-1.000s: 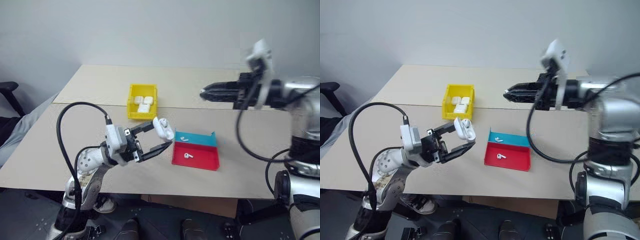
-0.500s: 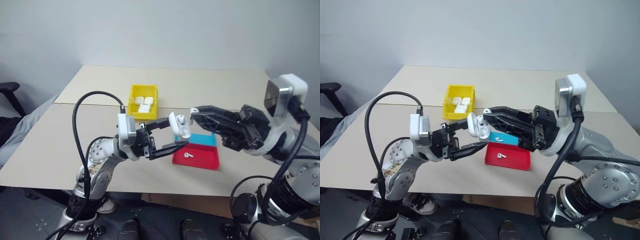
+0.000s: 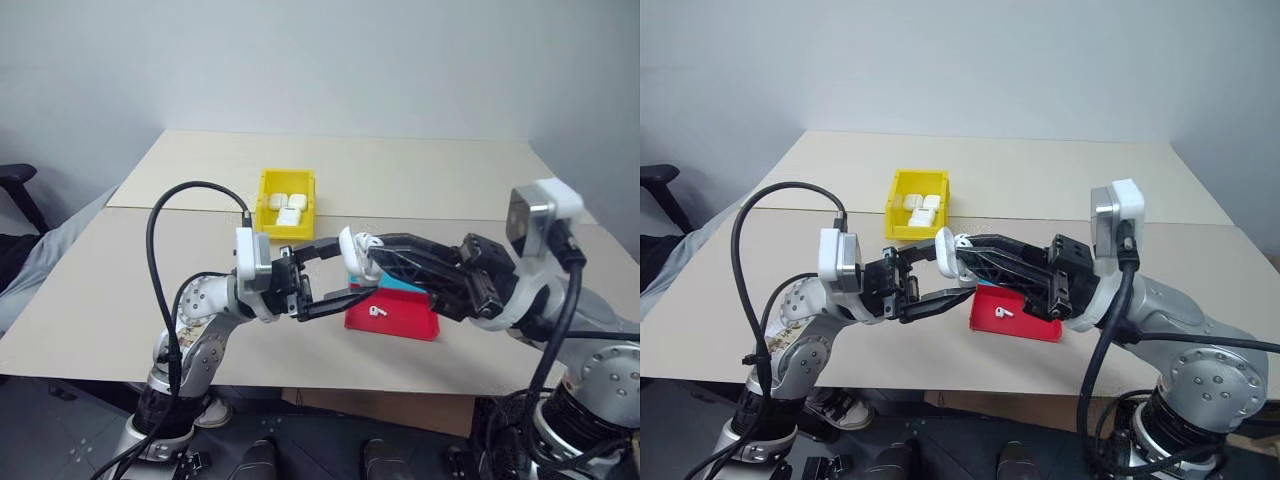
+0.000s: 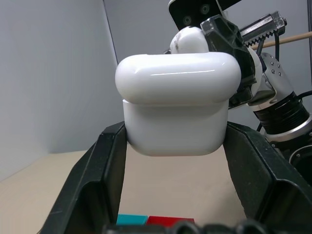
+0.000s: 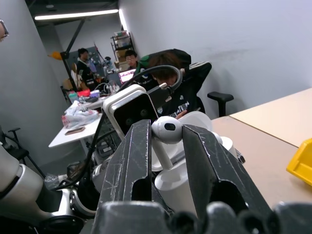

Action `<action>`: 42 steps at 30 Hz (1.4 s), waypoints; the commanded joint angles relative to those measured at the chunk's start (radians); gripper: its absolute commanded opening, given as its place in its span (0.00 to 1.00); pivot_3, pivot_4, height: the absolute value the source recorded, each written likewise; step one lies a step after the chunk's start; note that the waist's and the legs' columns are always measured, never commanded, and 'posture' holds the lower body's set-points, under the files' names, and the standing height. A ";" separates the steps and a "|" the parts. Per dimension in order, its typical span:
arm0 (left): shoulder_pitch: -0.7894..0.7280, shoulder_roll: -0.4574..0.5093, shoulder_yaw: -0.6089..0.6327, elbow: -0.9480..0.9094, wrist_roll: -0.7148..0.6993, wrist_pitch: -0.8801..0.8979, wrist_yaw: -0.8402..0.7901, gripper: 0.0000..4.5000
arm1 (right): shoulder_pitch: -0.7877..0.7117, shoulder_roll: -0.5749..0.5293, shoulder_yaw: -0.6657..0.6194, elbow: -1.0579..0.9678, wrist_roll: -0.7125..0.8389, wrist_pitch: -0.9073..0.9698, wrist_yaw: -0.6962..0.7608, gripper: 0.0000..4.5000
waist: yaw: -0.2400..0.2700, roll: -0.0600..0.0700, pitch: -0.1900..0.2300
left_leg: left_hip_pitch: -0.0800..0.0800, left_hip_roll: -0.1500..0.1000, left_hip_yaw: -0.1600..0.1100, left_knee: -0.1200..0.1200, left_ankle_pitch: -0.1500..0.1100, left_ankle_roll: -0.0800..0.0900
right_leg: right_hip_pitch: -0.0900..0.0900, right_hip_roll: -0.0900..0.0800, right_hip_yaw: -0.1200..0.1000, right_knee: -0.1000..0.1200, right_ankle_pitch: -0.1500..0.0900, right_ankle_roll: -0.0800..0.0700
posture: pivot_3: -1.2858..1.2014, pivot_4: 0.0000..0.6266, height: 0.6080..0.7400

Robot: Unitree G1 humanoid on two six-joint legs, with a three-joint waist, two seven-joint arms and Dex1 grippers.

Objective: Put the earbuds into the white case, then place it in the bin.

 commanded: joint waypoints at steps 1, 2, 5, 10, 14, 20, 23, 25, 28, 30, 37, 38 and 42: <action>-0.001 -0.001 0.012 -0.022 -0.005 -0.012 0.004 0.61 | 0.021 -0.043 0.027 -0.007 0.045 -0.090 -0.013 0.26 | 0.000 0.000 0.000 | 0.000 0.000 0.000 0.000 0.000 0.000 | 0.000 0.000 0.000 0.000 0.000 0.000 | 0.52 0.24 1.00; 0.000 -0.002 0.012 -0.023 -0.005 -0.012 0.006 0.61 | 0.029 -0.056 0.037 -0.006 0.051 -0.107 -0.016 0.26 | 0.000 0.000 0.000 | 0.000 0.000 0.000 0.000 0.000 0.000 | 0.000 0.000 0.000 -0.001 0.000 0.000 | 0.52 0.24 1.00; -0.002 -0.003 0.012 -0.018 0.000 -0.015 0.008 0.61 | 0.051 -0.090 0.072 -0.006 0.056 -0.153 -0.020 0.26 | 0.000 0.000 0.000 | 0.000 0.000 0.000 0.000 0.000 0.000 | 0.000 0.000 0.000 -0.003 0.000 0.000 | 0.52 0.24 1.00; -0.006 -0.011 0.013 -0.012 0.005 -0.020 0.015 0.61 | 0.081 -0.128 0.130 -0.014 0.034 -0.221 -0.031 0.26 | 0.001 0.000 0.000 | -0.001 0.000 0.000 0.000 0.000 0.000 | 0.001 0.000 0.000 -0.005 0.000 0.000 | 0.52 0.24 1.00; -0.001 -0.015 0.010 -0.018 0.009 -0.021 0.017 0.61 | 0.105 -0.152 0.155 -0.024 0.020 -0.273 -0.040 0.26 | 0.001 0.000 0.000 | -0.002 0.000 0.000 0.000 0.000 0.000 | 0.002 0.000 0.000 -0.009 0.000 0.000 | 0.52 0.24 1.00; 0.004 -0.011 0.011 -0.021 0.012 -0.020 0.016 0.61 | 0.129 -0.210 0.204 -0.053 -0.043 -0.338 -0.035 0.48 | 0.002 0.000 0.000 | -0.002 0.000 0.001 -0.003 0.000 0.000 | 0.004 -0.001 0.000 -0.014 0.000 0.000 | 0.52 0.24 1.00; 0.002 -0.009 0.012 -0.021 0.009 -0.011 0.023 0.61 | 0.138 -0.229 0.201 -0.037 -0.043 -0.358 -0.039 0.53 | 0.003 0.000 0.000 | -0.002 0.000 0.001 -0.004 0.000 0.000 | 0.004 -0.001 0.000 -0.014 0.000 0.000 | 0.52 0.24 1.00; 0.000 -0.009 0.012 -0.018 0.011 -0.011 0.024 0.61 | 0.148 -0.244 0.196 -0.034 -0.047 -0.373 -0.033 0.53 | 0.003 -0.001 0.000 | -0.002 0.000 0.001 -0.004 0.000 0.000 | 0.004 -0.001 0.000 -0.014 0.000 0.000 | 0.52 0.24 1.00; 0.002 -0.002 0.006 -0.004 0.026 -0.017 0.018 0.61 | 0.169 -0.286 0.172 -0.047 -0.056 -0.400 -0.001 0.53 | 0.004 -0.001 0.000 | -0.002 -0.001 0.001 -0.004 0.000 0.000 | 0.004 -0.001 0.000 -0.014 0.000 0.000 | 0.52 0.24 1.00; 0.000 0.006 -0.004 0.006 0.046 -0.010 0.021 0.61 | 0.169 -0.322 0.147 -0.047 -0.036 -0.412 0.012 0.53 | 0.004 -0.001 0.000 | -0.002 -0.001 0.001 -0.004 0.000 0.000 | 0.004 -0.001 0.000 -0.014 0.000 0.000 | 0.52 0.24 1.00; -0.023 0.007 -0.067 0.088 0.147 -0.058 -0.010 0.61 | -0.018 -0.484 0.176 0.029 0.024 -0.365 0.000 0.53 | 0.001 -0.001 0.001 | -0.002 -0.001 0.001 -0.004 0.000 0.000 | 0.003 -0.001 0.000 -0.016 0.000 0.000 | 0.52 0.24 1.00; -0.028 0.002 -0.073 0.101 0.154 -0.067 -0.017 0.61 | -0.049 -0.490 0.195 0.046 0.027 -0.360 -0.005 0.53 | 0.001 -0.001 0.001 | -0.002 -0.001 0.001 -0.004 0.000 0.000 | 0.003 -0.001 0.000 -0.016 0.000 0.000 | 0.52 0.24 1.00; -0.063 -0.026 -0.107 0.152 0.187 -0.088 -0.026 0.61 | -0.200 -0.509 0.319 0.133 0.011 -0.281 0.000 0.33 | -0.001 -0.001 0.001 | -0.002 -0.001 0.001 -0.004 0.000 0.000 | 0.003 -0.002 0.000 -0.021 0.000 0.000 | 0.52 0.24 1.00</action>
